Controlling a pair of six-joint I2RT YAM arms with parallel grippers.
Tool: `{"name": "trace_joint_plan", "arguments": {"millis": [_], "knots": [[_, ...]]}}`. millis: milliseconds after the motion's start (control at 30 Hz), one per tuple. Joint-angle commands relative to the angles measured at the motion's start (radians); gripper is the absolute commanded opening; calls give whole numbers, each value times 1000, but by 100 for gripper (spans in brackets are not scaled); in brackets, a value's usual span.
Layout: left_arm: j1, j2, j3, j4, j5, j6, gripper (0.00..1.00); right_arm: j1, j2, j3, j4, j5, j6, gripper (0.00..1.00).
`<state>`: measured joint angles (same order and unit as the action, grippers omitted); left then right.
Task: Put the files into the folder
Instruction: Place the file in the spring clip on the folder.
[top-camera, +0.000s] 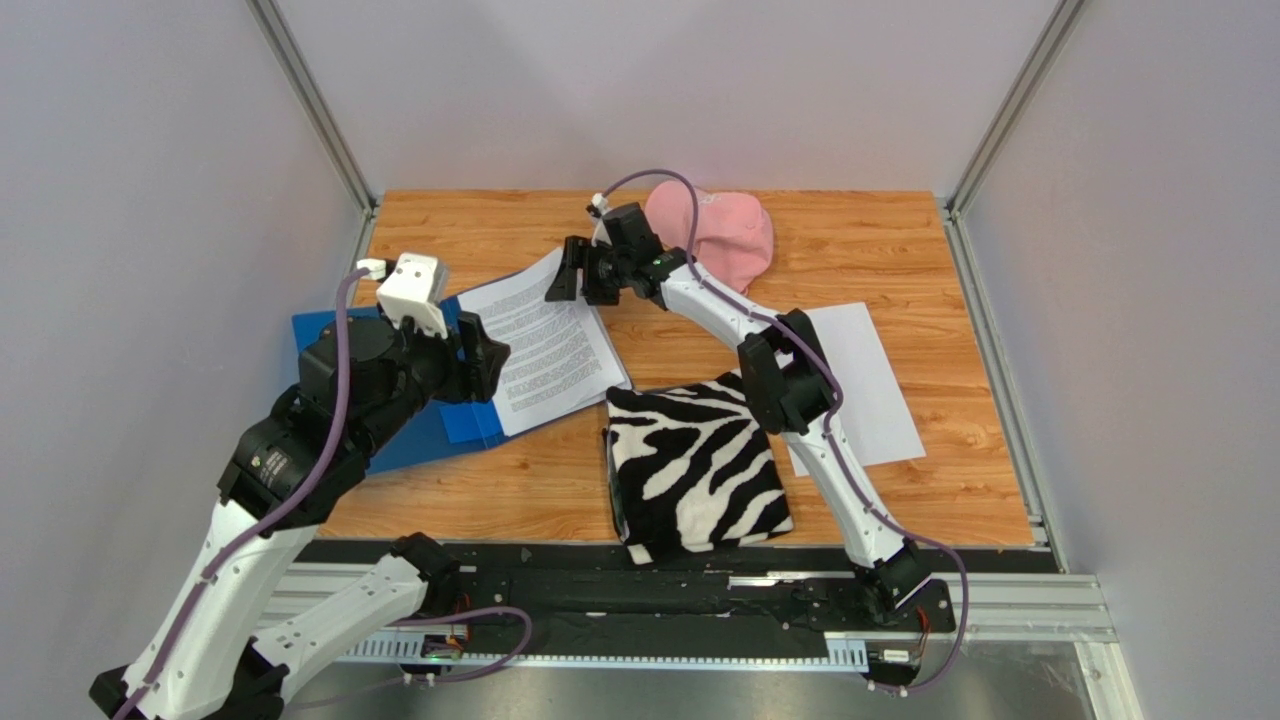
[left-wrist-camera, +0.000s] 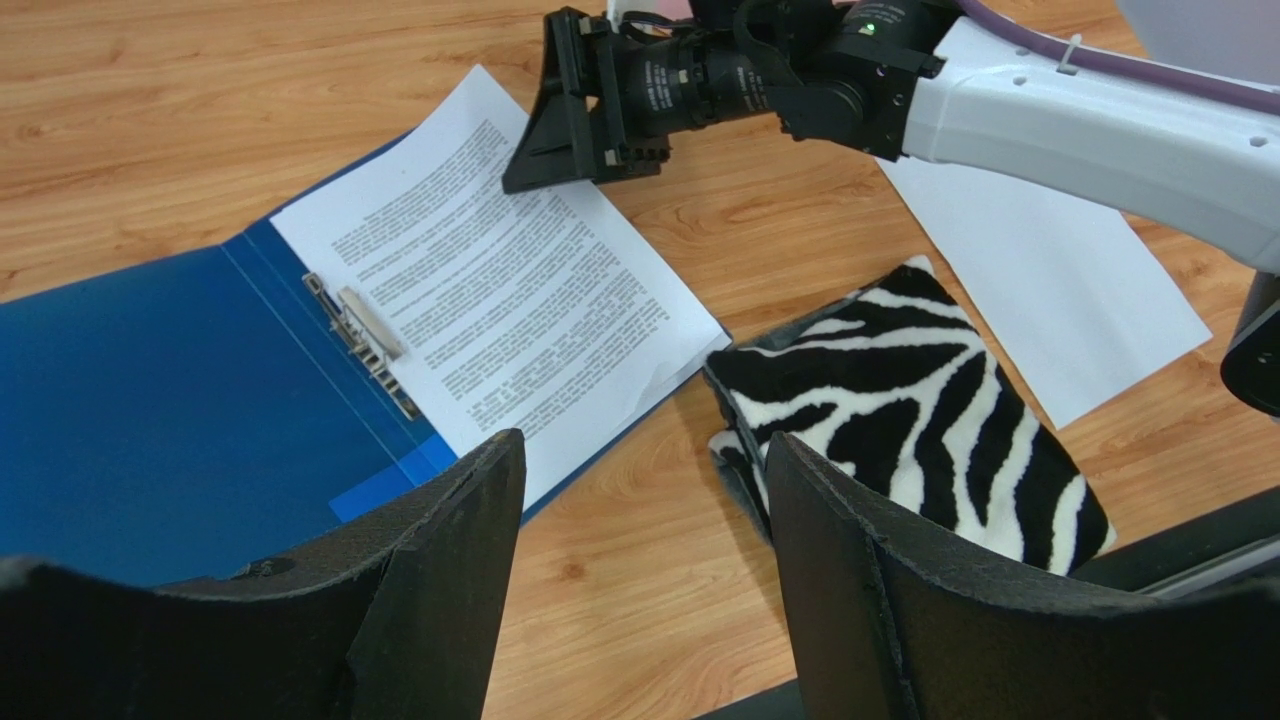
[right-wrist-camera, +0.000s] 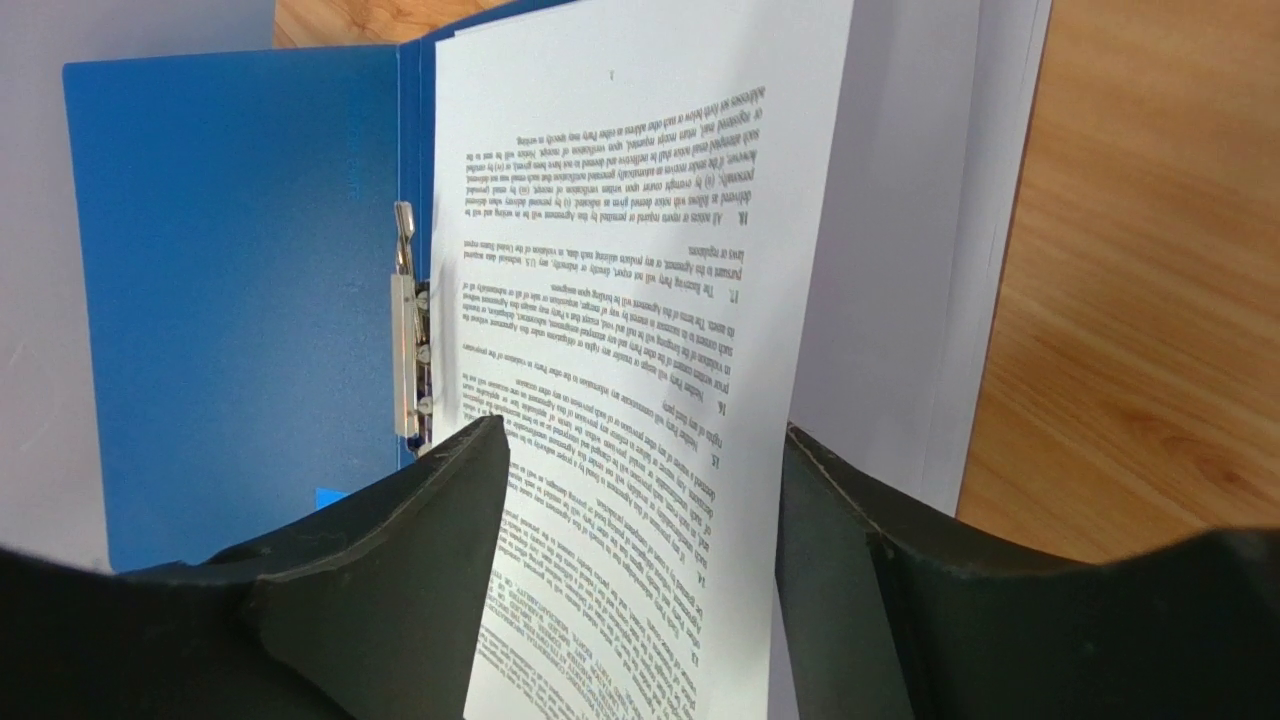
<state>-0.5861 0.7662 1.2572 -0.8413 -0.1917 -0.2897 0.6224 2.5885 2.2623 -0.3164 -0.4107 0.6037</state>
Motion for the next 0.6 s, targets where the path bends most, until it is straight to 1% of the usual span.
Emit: {"name": "trace_joint_plan", "arguments": {"millis": [0, 67, 267, 400, 567], "knots": [[9, -5, 1, 15, 8, -11, 69, 19, -18, 88, -56, 59, -96, 69], [8, -4, 1, 15, 8, -9, 69, 23, -19, 98, -65, 73, -107, 71], [8, -1, 1, 18, 9, -8, 69, 30, -47, 141, -142, 202, -183, 81], [8, -4, 1, 21, 9, -9, 69, 30, -65, 178, -182, 266, -220, 85], [9, -4, 5, 22, 18, -14, 70, 30, -134, 178, -208, 315, -258, 91]]}}
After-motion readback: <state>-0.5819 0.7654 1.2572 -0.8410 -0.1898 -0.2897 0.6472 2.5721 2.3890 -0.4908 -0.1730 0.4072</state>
